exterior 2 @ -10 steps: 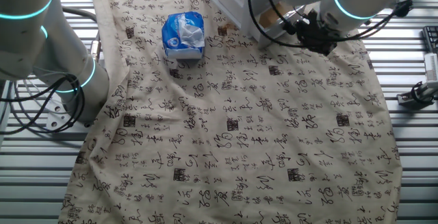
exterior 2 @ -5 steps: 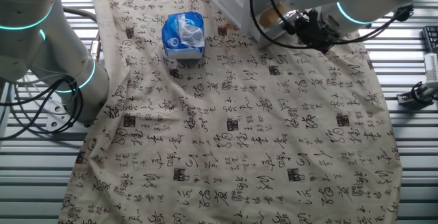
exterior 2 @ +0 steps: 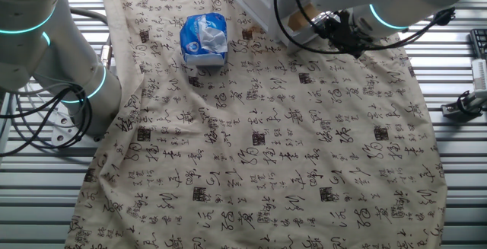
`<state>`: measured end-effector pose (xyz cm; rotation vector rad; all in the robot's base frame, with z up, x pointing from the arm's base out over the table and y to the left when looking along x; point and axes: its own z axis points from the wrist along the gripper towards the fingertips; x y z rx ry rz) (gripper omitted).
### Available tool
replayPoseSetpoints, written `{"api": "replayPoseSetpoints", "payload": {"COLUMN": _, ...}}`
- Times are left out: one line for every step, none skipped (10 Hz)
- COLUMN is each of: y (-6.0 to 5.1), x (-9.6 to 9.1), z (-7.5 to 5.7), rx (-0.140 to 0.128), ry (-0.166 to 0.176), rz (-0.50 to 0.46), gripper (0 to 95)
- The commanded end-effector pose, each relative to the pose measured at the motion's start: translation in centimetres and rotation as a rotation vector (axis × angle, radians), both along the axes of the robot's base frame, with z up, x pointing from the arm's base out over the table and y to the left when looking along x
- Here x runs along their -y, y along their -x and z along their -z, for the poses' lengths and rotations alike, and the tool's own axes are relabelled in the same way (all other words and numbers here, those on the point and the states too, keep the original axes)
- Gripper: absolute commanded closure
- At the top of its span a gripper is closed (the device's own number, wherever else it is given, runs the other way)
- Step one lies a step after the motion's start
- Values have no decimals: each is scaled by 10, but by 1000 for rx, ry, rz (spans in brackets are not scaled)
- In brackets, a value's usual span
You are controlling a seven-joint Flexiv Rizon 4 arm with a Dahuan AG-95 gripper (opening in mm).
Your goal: Put things in the drawer
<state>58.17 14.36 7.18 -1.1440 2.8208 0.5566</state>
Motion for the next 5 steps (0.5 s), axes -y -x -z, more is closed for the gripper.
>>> {"api": "replayPoseSetpoints", "payload": {"y": 2, "x": 0, "z": 0, "rx": -1, "ry": -9, "rz": 1, "gripper": 950}}
{"api": "replayPoseSetpoints", "payload": {"y": 3, "x": -1, "z": -1, "rx": -6, "ry": -19, "rz": 5, "gripper": 950}}
{"api": "replayPoseSetpoints", "payload": {"y": 5, "x": -2, "z": -2, "rx": -10, "ry": -28, "rz": 10, "gripper": 950}}
{"api": "replayPoseSetpoints", "payload": {"y": 5, "x": -2, "z": -3, "rx": -11, "ry": -30, "rz": 10, "gripper": 950}}
{"api": "replayPoseSetpoints", "payload": {"y": 6, "x": -3, "z": -3, "rx": -13, "ry": -34, "rz": 13, "gripper": 950}}
